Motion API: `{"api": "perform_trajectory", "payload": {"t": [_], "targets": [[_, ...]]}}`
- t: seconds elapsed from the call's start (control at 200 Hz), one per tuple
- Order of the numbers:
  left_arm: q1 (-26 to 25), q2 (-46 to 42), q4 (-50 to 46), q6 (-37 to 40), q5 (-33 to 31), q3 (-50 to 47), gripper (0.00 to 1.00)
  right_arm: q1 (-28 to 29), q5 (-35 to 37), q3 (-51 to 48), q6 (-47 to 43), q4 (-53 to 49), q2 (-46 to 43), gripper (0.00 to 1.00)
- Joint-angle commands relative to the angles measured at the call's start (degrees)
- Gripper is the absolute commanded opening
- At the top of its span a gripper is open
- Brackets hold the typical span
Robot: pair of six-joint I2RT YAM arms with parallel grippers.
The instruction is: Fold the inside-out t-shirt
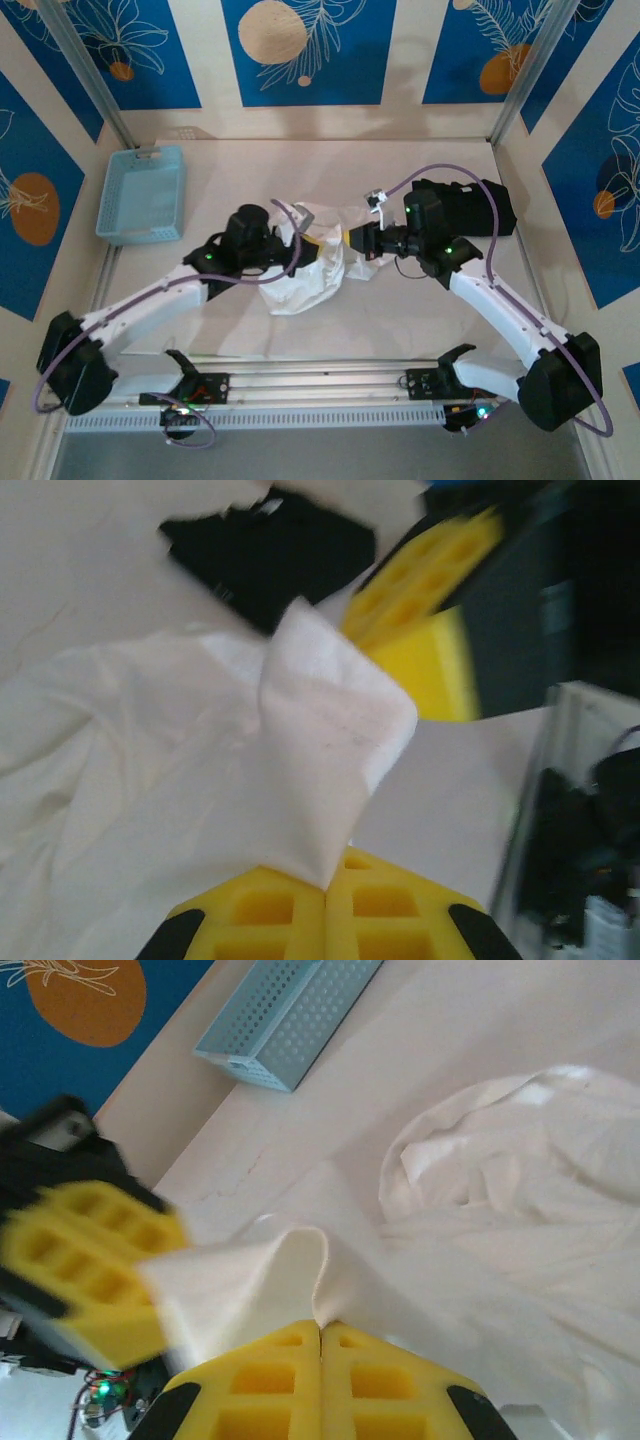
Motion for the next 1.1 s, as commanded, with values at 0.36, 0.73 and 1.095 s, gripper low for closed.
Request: {"api": "perform_trajectory", "payload": {"t": [0.36,0.73,1.095], "targets": [[7.76,-11.32,1.15,-2.74,14.71,-3.52,0.0,1.55,8.37,7.34,-2.71,-10.26,2.41,0.0],[7.91,-10.88,0.23,-3.91,9.73,-3.14,0.0,8.57,20.99,9.07,-13.41,-19.09,-1.98,0.34],[8.16,-10.16,-0.75,-3.99,8.19,-2.29,0.0,25.9,13.2,2.73,-25.35,-7.45,-4.55,0.33]]}}
